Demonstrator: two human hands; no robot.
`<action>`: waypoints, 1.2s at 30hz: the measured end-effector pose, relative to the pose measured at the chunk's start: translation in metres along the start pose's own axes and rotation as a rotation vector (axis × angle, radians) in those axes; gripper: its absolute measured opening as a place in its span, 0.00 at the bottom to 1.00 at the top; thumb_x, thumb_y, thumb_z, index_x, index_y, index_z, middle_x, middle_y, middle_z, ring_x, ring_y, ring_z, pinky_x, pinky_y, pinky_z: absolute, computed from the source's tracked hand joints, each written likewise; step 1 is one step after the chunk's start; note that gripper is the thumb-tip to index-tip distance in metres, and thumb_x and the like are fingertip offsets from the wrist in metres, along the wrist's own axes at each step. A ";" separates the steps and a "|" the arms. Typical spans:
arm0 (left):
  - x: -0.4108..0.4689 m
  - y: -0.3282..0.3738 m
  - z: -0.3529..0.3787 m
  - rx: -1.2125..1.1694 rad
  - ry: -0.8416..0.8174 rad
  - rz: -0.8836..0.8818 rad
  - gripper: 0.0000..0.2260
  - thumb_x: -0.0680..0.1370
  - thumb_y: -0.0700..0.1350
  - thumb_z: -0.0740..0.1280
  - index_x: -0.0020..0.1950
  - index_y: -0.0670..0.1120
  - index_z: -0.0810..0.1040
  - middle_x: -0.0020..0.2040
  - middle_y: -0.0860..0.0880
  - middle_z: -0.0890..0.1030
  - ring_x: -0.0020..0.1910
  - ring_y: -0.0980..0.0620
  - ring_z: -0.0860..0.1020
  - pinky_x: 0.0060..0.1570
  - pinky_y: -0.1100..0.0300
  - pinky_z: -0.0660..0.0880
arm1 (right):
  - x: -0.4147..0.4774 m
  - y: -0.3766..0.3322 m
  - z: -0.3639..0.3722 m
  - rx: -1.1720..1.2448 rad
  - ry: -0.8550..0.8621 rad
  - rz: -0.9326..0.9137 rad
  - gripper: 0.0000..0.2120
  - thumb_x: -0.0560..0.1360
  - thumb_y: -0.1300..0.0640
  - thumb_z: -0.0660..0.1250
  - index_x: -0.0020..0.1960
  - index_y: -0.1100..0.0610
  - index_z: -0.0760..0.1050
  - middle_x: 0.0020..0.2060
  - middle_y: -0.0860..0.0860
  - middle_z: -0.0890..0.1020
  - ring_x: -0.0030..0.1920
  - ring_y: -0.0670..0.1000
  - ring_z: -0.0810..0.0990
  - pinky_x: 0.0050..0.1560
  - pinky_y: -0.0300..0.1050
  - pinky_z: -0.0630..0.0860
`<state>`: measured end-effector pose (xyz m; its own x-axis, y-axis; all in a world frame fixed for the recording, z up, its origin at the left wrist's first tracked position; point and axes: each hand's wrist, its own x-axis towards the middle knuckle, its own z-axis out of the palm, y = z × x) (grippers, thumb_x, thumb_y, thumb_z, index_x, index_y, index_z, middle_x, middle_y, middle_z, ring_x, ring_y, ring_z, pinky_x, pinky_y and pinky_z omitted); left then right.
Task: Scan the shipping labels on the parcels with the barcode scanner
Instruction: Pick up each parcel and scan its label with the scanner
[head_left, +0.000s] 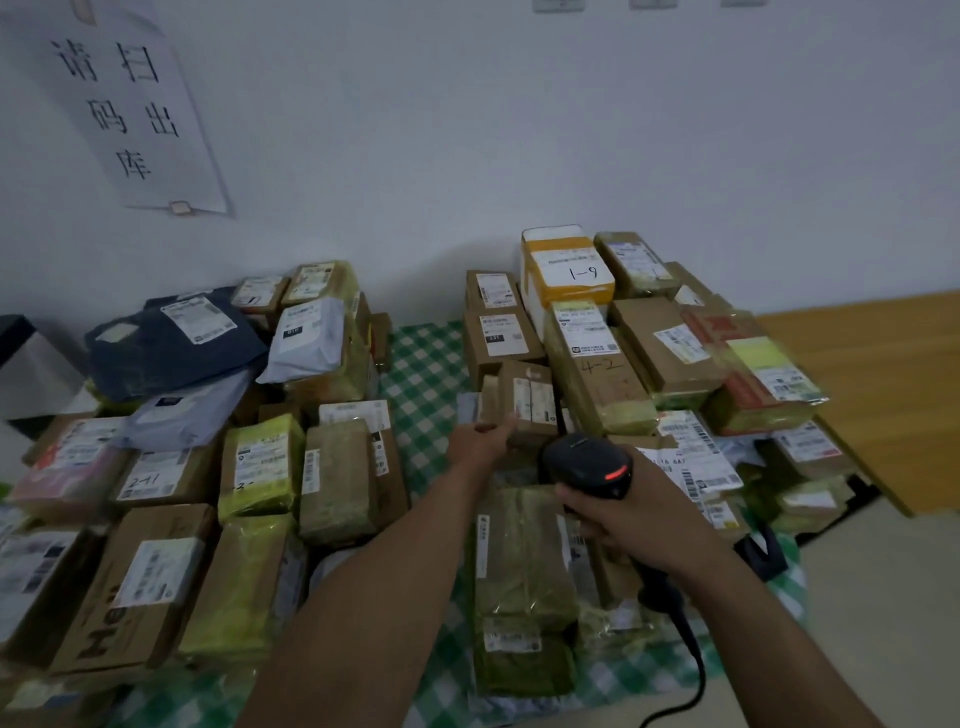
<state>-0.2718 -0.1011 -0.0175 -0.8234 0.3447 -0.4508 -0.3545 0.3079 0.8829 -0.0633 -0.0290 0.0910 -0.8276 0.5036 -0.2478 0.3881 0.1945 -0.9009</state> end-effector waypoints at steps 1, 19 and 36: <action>0.000 -0.001 0.000 -0.001 -0.006 -0.003 0.12 0.79 0.53 0.73 0.55 0.46 0.85 0.51 0.48 0.86 0.49 0.51 0.84 0.53 0.54 0.82 | 0.001 0.000 -0.001 0.008 -0.002 -0.004 0.17 0.77 0.52 0.77 0.63 0.45 0.76 0.47 0.46 0.87 0.38 0.45 0.87 0.32 0.31 0.76; -0.113 -0.165 -0.144 0.655 0.401 0.033 0.27 0.82 0.50 0.69 0.78 0.45 0.67 0.78 0.43 0.65 0.75 0.44 0.67 0.71 0.52 0.67 | 0.010 0.011 0.077 0.074 -0.329 0.053 0.20 0.77 0.52 0.77 0.66 0.44 0.75 0.52 0.49 0.85 0.41 0.51 0.88 0.39 0.42 0.80; -0.111 -0.212 -0.136 0.694 0.469 -0.133 0.44 0.68 0.68 0.76 0.76 0.46 0.68 0.68 0.42 0.73 0.69 0.41 0.69 0.69 0.50 0.63 | 0.009 0.029 0.105 0.009 -0.340 0.096 0.16 0.76 0.55 0.78 0.59 0.44 0.78 0.44 0.55 0.88 0.42 0.56 0.88 0.39 0.44 0.80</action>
<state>-0.1659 -0.3251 -0.1364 -0.9470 -0.0889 -0.3088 -0.2350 0.8471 0.4767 -0.1015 -0.1070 0.0250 -0.8760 0.2096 -0.4344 0.4681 0.1523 -0.8705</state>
